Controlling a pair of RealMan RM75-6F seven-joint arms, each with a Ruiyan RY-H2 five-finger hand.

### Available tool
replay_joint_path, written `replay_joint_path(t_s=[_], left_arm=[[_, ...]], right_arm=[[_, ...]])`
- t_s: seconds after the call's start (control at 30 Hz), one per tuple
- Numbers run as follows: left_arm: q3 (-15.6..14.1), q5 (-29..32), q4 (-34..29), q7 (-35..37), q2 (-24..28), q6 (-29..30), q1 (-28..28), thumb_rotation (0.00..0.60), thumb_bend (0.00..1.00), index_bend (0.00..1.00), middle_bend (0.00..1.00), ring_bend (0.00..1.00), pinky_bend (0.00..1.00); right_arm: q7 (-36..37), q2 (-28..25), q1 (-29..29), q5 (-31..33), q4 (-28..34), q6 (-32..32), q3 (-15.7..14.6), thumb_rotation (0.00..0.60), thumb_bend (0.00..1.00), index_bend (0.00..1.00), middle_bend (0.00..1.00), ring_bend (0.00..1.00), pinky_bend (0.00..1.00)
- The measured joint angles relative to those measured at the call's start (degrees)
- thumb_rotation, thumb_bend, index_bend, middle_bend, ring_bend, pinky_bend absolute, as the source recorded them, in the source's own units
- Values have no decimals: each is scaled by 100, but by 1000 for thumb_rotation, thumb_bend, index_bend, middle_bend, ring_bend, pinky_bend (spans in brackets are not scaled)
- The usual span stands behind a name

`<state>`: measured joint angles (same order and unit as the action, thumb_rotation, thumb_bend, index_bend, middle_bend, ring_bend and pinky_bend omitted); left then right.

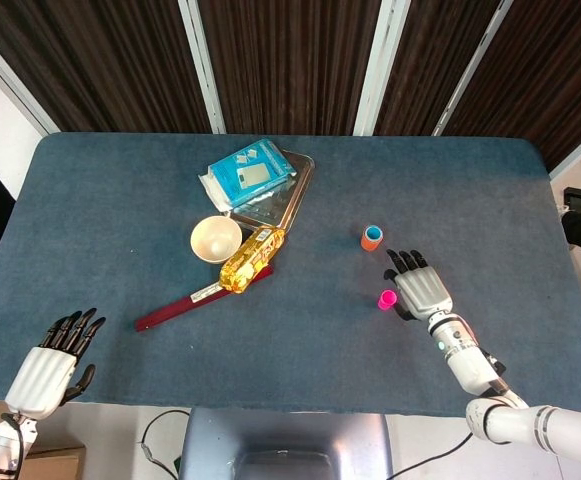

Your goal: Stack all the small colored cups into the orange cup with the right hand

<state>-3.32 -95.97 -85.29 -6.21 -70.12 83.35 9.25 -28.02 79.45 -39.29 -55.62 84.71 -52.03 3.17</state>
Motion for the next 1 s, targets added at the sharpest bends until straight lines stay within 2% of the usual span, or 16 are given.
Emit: replay_joint_path(t_s=[0.43, 1.0], left_arm=[[-1, -1, -5, 0, 2, -4, 0, 600, 453, 0, 0, 23, 135], [-5, -12, -6, 10, 7, 8, -4, 600, 452, 0, 0, 23, 135]], right_arm=[[59, 52, -31, 0, 62, 142, -7, 600, 478, 441, 0, 0, 0], [3, 126, -43, 52, 28, 84, 15, 600, 478, 525, 0, 0, 0]])
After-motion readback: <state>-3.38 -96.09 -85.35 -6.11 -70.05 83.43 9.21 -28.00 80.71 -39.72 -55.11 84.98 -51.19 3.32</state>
